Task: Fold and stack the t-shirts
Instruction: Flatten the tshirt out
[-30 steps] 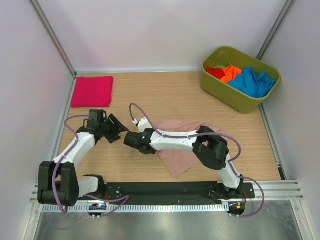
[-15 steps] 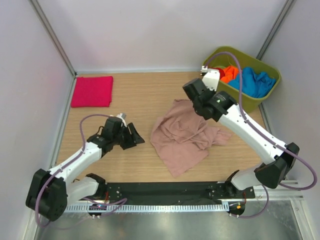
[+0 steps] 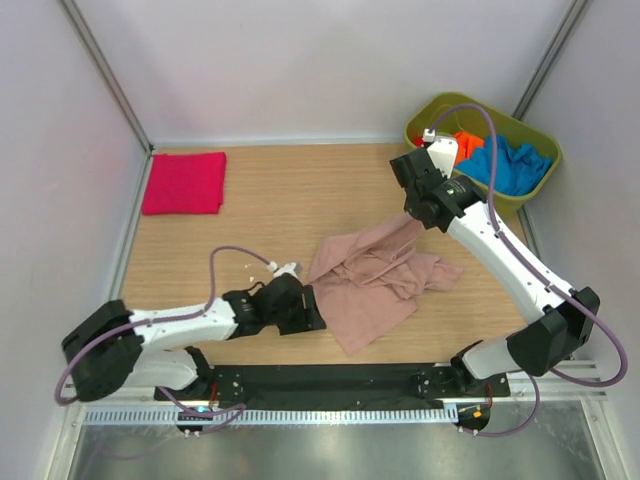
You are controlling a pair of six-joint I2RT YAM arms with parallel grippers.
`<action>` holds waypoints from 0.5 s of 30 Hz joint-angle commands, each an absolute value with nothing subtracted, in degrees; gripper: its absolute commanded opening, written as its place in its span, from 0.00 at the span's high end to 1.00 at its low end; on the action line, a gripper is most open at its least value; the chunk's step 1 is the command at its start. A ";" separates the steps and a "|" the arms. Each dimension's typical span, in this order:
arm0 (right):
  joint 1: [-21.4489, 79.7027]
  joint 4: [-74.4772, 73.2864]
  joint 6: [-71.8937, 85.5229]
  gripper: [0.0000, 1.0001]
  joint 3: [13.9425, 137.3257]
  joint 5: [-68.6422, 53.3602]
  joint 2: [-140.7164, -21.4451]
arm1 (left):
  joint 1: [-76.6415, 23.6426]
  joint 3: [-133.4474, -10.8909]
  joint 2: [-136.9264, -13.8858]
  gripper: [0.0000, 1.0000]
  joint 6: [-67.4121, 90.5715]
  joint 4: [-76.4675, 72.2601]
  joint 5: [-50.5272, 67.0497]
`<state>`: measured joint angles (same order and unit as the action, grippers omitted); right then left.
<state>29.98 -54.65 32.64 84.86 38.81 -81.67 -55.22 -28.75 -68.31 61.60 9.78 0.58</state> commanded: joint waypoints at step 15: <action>29.01 -47.20 28.65 0.99 77.70 35.25 -75.24 | -72.33 -51.67 -95.71 0.53 81.82 25.82 -11.15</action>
<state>29.58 -50.04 30.04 77.95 35.35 -78.43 -71.31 -49.52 -94.52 79.31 13.63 -5.91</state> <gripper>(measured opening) 0.033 0.472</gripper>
